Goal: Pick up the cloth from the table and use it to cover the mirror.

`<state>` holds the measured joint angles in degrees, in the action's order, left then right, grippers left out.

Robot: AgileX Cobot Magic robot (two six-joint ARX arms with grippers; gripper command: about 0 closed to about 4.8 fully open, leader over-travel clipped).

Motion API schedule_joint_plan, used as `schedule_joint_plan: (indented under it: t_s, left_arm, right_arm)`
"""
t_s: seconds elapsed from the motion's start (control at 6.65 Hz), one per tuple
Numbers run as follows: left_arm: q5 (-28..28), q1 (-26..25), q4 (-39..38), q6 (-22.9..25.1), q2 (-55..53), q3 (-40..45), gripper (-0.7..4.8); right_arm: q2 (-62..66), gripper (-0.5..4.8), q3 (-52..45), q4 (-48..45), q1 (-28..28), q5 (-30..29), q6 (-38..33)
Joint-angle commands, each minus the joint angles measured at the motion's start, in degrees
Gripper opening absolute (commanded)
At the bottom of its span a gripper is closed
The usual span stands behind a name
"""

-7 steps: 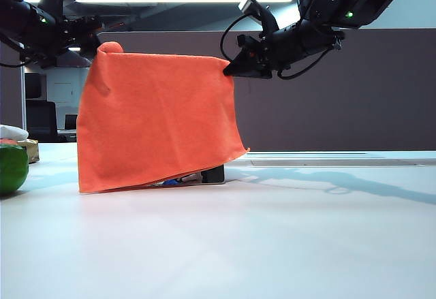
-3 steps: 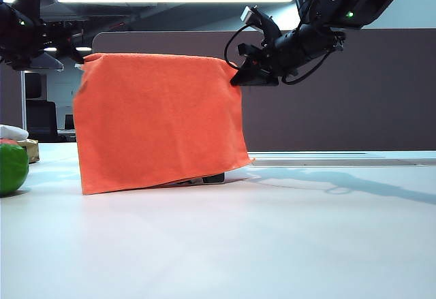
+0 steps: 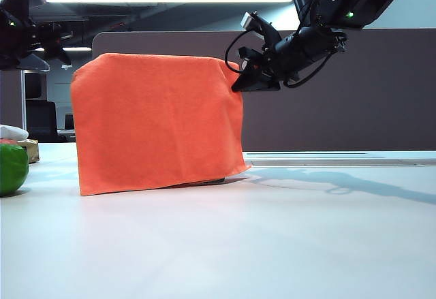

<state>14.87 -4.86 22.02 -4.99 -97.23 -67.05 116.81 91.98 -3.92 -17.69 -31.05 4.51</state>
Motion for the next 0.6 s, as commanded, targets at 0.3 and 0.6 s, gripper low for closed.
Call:
schedule_joint_plan:
  t_s: [0.3,0.6]
  left_arm:
    - [0.2,0.0,-2.7,0.1,0.3,-0.2,2.47]
    - [0.3,0.0,-2.6,0.5,0.3,-0.2,2.47]
  right_arm:
    - [-0.5,1.36,0.2,-0.8,0.0,1.4,0.0]
    - [-5.5,2.22,0.3,-7.0,0.0,1.5,0.0]
